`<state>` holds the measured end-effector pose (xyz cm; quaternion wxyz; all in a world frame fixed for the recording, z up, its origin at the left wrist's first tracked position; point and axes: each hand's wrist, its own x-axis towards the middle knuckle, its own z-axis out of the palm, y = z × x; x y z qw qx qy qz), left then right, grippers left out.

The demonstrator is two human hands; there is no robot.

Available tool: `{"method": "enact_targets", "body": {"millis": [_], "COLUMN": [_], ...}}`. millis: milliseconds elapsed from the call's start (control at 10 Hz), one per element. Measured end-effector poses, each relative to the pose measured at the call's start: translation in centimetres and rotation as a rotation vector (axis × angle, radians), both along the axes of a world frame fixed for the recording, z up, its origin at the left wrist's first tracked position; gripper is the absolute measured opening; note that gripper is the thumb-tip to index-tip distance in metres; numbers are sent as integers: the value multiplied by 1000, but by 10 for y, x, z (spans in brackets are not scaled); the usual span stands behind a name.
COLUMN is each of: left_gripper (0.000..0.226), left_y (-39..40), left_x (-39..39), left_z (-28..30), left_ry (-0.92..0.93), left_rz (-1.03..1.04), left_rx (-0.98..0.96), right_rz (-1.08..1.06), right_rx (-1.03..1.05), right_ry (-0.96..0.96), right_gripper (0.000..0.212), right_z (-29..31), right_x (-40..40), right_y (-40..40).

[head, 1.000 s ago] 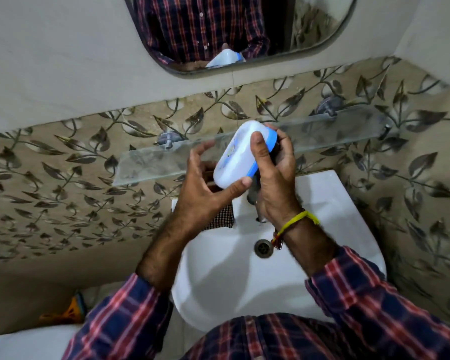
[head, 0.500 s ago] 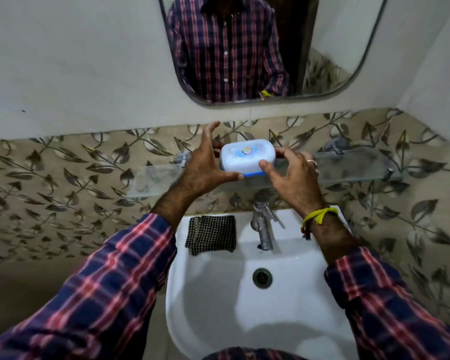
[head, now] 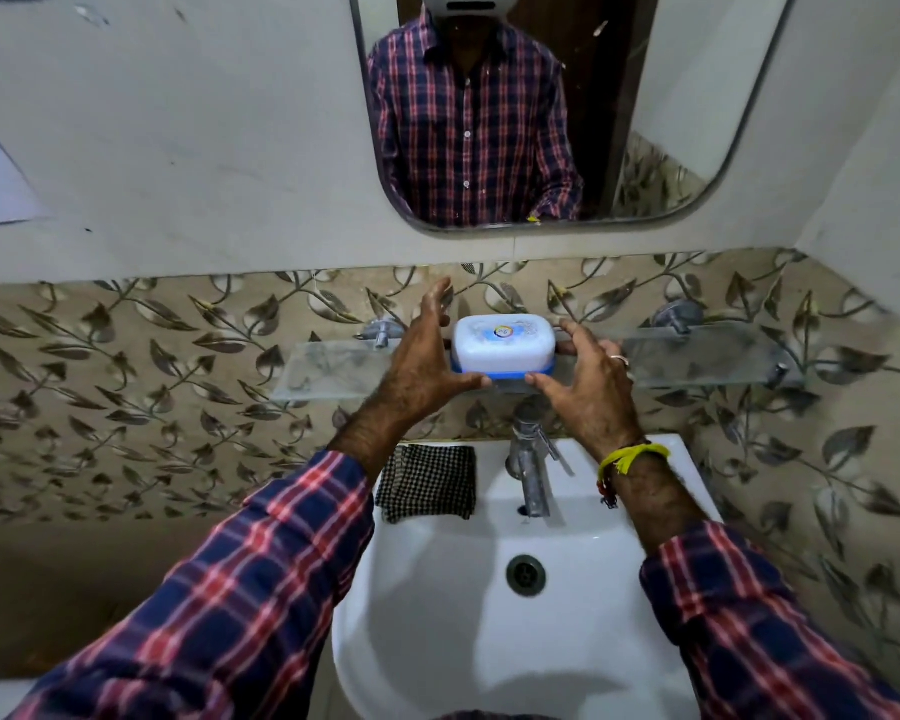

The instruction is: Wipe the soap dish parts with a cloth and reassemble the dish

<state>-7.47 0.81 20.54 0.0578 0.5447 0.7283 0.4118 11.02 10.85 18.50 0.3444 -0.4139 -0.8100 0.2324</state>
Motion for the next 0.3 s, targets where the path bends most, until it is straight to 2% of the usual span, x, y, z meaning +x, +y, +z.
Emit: {"method": "enact_targets", "body": {"millis": [200,300], "left_gripper": [124,118], "left_y": [-11,-18], "left_x": [7,11], "left_z": [-4,-4], "left_ry": [12,81], "left_rz": [45,131], "left_rx": [58,88], "right_rz": [-28,-62], "right_rx": [33,54], "right_ry": [54,94], "right_gripper": [72,66], "right_z": [2,4], "right_x": [2,2], "right_y": [-8,-13]}}
